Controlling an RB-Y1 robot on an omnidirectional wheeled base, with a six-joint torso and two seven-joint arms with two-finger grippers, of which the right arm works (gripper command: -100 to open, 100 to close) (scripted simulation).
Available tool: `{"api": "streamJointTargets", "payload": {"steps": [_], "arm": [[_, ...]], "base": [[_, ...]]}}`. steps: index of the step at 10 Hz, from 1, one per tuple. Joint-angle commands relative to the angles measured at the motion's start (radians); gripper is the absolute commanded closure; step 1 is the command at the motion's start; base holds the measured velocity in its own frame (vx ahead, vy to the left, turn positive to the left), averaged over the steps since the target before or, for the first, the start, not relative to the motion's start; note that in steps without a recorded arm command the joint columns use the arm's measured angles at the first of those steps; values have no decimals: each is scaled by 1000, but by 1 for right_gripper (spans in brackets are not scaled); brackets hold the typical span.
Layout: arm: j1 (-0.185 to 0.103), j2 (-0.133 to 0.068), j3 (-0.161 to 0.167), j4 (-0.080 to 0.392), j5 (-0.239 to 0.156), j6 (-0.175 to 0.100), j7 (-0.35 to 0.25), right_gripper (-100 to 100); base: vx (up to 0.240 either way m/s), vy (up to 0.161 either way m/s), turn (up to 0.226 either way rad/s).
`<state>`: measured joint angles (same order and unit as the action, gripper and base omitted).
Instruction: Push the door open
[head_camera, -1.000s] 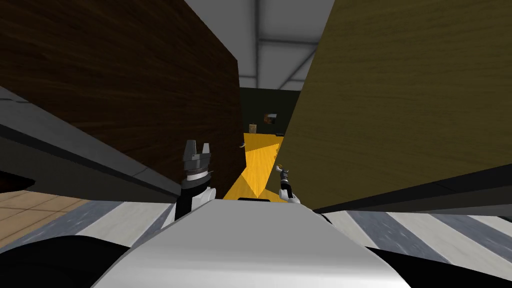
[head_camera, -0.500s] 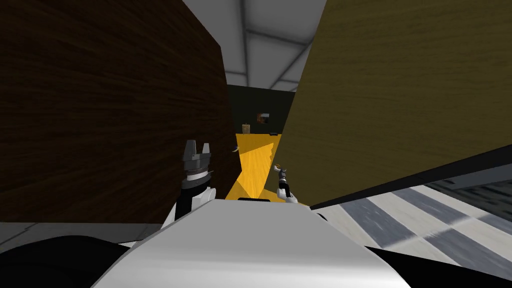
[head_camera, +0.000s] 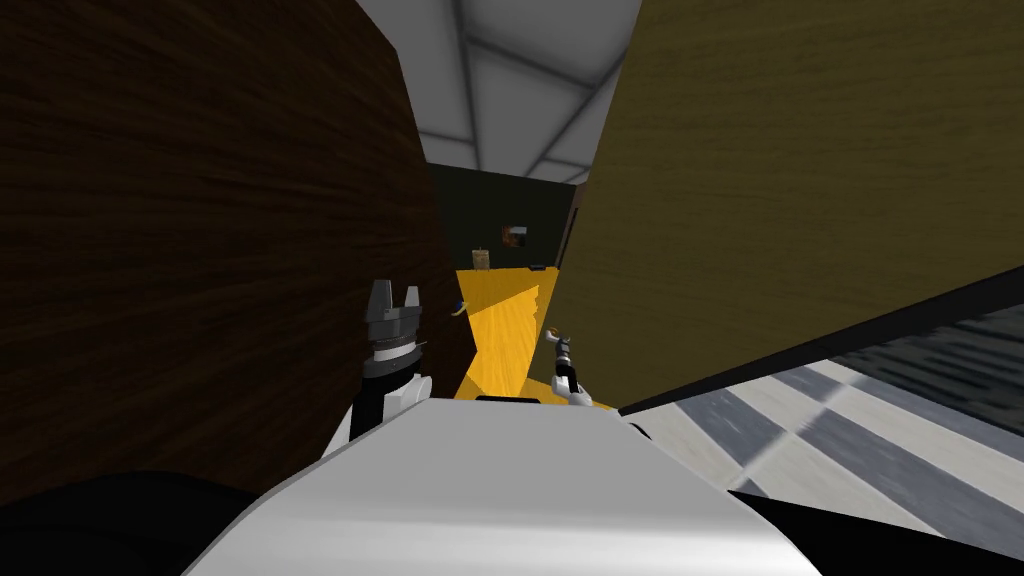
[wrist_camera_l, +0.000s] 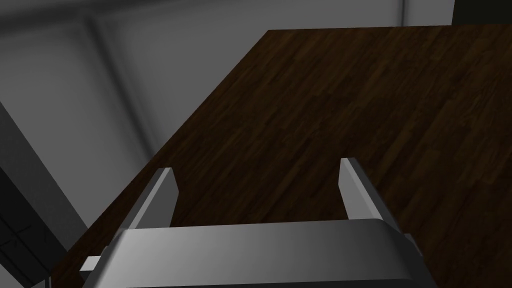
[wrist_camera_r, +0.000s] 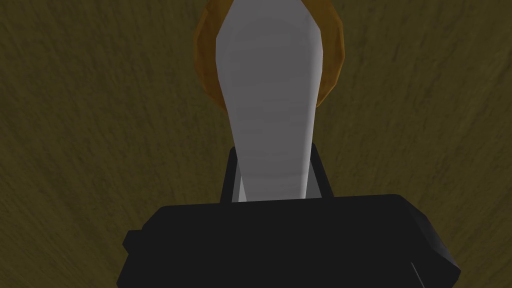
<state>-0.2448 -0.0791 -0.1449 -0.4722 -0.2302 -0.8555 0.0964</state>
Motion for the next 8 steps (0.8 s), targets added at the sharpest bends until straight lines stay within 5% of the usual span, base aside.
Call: {"api": "streamJointTargets", "payload": {"steps": [1, 5, 8], "arm": [[7, 2, -4, -24, -3, 10, 11, 100], [1, 15, -4, -24, -6, 10, 24, 100], [-2, 6, -31, -15, -23, 2, 49, 100]], "base": [[191, 70, -176], [163, 73, -132], [123, 25, -63]]}}
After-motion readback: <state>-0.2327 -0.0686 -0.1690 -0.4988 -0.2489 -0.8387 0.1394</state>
